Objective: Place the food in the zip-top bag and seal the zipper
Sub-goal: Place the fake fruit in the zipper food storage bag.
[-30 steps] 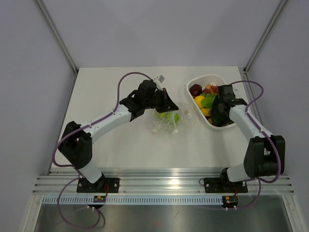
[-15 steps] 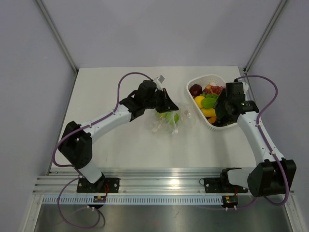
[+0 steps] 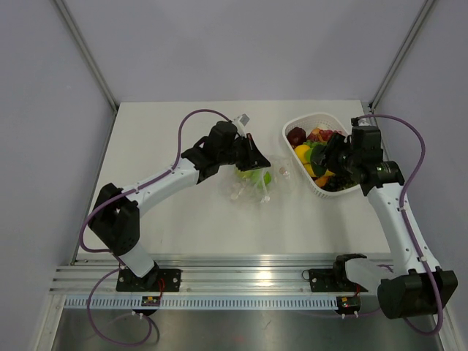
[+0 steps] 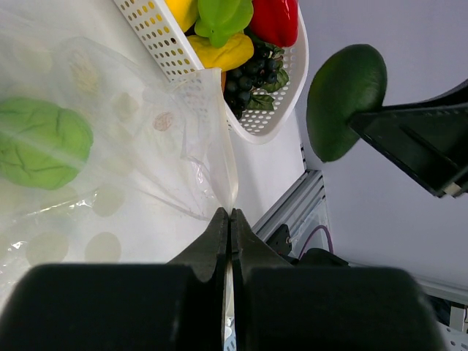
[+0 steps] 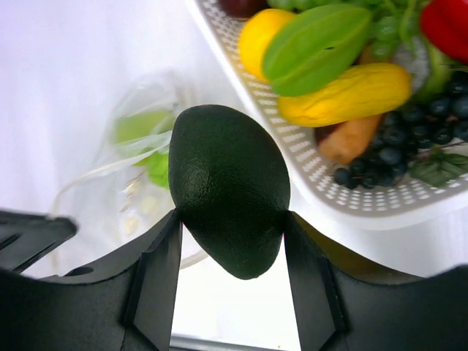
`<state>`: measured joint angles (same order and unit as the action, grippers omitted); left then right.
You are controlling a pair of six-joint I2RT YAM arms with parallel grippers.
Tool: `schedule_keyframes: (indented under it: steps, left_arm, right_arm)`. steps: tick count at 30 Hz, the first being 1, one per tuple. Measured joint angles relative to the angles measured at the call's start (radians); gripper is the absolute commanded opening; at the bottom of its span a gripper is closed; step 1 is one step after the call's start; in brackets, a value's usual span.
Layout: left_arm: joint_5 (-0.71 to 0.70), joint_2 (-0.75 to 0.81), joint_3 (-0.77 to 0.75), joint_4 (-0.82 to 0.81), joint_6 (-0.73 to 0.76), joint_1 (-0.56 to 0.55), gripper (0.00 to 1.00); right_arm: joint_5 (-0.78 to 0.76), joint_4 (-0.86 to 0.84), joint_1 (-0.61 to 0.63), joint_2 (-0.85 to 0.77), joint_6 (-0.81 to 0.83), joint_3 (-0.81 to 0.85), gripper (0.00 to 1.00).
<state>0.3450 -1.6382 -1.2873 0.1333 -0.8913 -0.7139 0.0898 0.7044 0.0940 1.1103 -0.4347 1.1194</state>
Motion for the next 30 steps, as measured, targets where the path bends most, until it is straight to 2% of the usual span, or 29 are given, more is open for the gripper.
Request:
schedule_keyframes:
  steps: [4, 12, 30]
  left_arm:
    - [0.000, 0.000, 0.000, 0.000, 0.000, -0.002, 0.00]
    - [0.000, 0.000, 0.000, 0.000, 0.000, -0.007, 0.00]
    - [-0.001, 0.000, 0.000, 0.001, 0.000, -0.011, 0.00]
  right_arm:
    - [0.077, -0.032, 0.034, -0.034, -0.019, -0.013, 0.30]
    - [0.093, -0.093, 0.250, 0.063, -0.070, -0.028, 0.31]
    - [0.090, -0.184, 0.322, 0.173, -0.124, -0.060, 0.32]
